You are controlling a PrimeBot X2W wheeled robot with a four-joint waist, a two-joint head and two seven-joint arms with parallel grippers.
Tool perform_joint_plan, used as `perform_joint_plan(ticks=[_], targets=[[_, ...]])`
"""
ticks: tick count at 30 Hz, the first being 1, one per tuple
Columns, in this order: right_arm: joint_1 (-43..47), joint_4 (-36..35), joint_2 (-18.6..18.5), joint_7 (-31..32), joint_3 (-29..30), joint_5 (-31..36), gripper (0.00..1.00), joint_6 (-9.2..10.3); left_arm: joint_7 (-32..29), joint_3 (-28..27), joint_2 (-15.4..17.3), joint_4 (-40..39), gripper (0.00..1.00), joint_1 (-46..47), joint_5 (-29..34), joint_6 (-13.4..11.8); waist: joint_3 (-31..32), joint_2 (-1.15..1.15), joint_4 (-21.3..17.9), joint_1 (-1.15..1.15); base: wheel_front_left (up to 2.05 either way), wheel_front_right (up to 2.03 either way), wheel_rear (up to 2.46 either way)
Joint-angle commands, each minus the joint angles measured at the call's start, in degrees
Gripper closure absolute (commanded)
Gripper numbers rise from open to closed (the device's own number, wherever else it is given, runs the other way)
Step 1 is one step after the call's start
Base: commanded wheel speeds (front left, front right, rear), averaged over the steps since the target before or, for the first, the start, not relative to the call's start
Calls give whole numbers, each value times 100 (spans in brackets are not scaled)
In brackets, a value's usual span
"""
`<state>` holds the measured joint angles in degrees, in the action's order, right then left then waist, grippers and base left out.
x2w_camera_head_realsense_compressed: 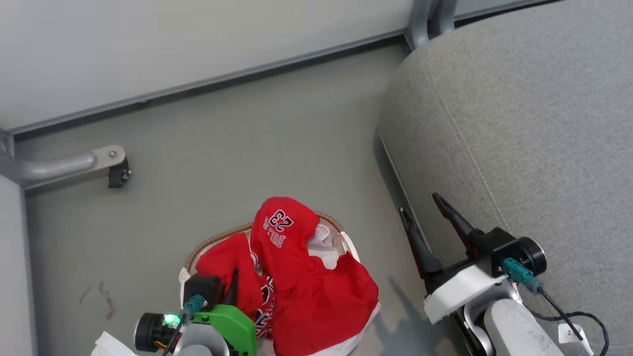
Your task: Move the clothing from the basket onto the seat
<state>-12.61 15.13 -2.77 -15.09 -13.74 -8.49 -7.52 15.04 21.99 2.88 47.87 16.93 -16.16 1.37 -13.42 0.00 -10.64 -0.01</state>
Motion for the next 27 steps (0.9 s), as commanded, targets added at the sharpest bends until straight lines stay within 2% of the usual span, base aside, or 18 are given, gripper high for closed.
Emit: perform_joint_plan(ticks=[1, 12, 21, 27], targets=[[152, 21, -28, -11, 4, -17, 0, 6, 20, 15, 6, -146, 100, -135, -57, -39, 701, 0, 418, 1, 0, 0, 0], [562, 61, -28, -11, -73, 50, 0, 6, 22, 188, 8, -1592, 100, -138, -399, -97, 1182, 0, 546, 1, 0, 0, 0], [668, 97, -85, -11, -323, -1, 0, 6, 22, 411, 8, -2797, 100, 396, -693, -106, 1325, 0, 588, 1, 0, 0, 0], [675, 145, -171, -11, -659, -62, 0, 6, 21, 712, 8, -3239, 100, 848, -778, -48, 1355, 0, 650, 1, 0, 0, 0]])
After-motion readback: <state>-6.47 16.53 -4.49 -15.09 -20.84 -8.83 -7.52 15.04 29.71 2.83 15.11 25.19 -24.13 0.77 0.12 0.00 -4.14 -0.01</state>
